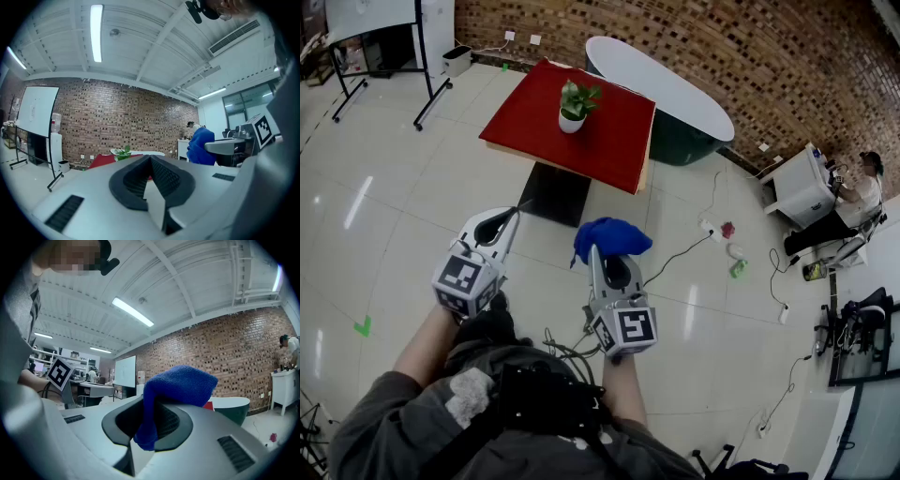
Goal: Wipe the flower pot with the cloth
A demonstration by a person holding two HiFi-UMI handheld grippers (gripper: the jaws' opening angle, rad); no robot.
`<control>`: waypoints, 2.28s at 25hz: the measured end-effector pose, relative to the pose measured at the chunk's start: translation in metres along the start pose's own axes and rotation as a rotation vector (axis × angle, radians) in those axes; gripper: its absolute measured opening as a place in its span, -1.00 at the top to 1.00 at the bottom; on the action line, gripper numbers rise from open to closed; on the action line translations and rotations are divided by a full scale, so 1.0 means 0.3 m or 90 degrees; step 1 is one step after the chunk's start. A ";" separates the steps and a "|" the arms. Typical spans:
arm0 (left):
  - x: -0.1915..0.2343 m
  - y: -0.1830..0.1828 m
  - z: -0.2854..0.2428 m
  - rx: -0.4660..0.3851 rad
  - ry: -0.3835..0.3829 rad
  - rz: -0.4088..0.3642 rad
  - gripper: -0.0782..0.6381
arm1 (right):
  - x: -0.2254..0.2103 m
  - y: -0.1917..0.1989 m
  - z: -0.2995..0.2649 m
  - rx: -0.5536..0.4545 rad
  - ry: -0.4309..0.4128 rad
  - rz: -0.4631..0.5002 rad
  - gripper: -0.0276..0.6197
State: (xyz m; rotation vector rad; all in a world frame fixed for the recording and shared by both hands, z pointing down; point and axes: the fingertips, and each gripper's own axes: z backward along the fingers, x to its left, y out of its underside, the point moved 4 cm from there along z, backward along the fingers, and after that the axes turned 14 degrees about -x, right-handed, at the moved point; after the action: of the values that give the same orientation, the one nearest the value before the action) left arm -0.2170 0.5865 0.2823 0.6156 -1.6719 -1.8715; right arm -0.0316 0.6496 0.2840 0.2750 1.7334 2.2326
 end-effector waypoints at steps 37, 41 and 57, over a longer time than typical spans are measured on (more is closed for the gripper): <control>0.993 0.448 -1.280 0.012 0.086 0.040 0.57 | -0.736 0.434 -1.346 0.056 0.147 0.034 0.72; 1.031 0.517 -1.369 0.011 0.093 0.034 0.33 | -0.799 0.495 -1.397 0.061 0.165 0.021 0.72; 1.019 0.805 -1.697 0.082 0.120 0.027 -0.49 | -1.143 0.669 -1.522 0.111 0.174 -0.004 0.71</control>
State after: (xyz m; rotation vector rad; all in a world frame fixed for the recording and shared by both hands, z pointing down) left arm -0.0839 -0.0126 0.4673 0.7773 -1.6755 -1.6313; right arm 0.1151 0.0691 0.3734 -0.0007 2.0697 2.2008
